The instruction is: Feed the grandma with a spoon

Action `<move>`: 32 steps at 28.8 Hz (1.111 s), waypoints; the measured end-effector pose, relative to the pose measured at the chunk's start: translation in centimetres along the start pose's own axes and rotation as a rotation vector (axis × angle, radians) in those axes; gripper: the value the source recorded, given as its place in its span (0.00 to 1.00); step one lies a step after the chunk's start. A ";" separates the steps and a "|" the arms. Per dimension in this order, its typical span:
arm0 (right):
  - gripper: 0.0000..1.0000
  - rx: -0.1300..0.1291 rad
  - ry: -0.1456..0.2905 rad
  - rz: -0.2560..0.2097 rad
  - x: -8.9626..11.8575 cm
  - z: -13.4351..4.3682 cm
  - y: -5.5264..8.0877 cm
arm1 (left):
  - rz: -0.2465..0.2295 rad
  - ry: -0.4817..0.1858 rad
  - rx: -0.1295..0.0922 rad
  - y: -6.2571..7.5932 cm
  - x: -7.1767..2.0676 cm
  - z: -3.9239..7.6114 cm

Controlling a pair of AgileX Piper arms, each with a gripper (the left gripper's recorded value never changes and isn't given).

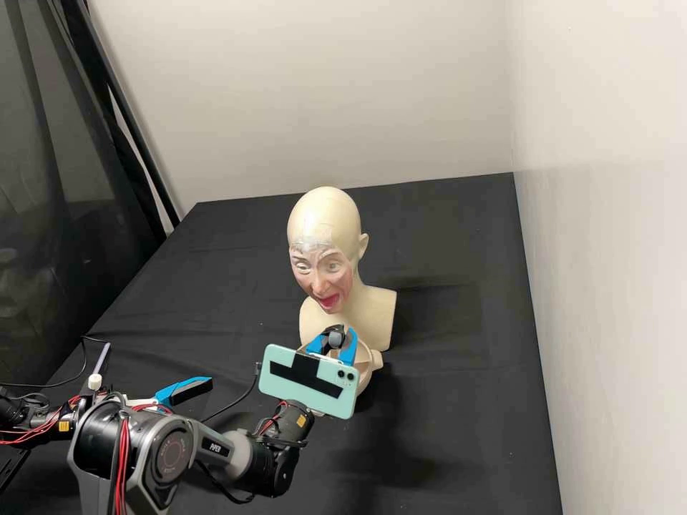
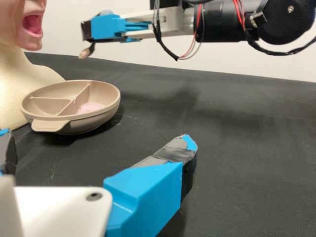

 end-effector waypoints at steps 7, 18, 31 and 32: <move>0.00 -0.008 0.013 -0.002 1.1 -1.1 -0.3 | 0.003 0.009 -0.002 0.1 -0.01 -0.3; 0.00 0.011 0.035 0.022 2.9 -2.8 0.1 | 0.003 0.009 -0.002 0.1 -0.01 -0.3; 0.00 -0.019 0.028 0.017 4.5 -3.3 0.3 | 0.005 0.008 -0.002 0.1 0.10 -0.3; 0.00 -0.019 0.029 0.018 4.5 -3.3 0.3 | 0.005 0.008 -0.002 0.1 0.18 -0.3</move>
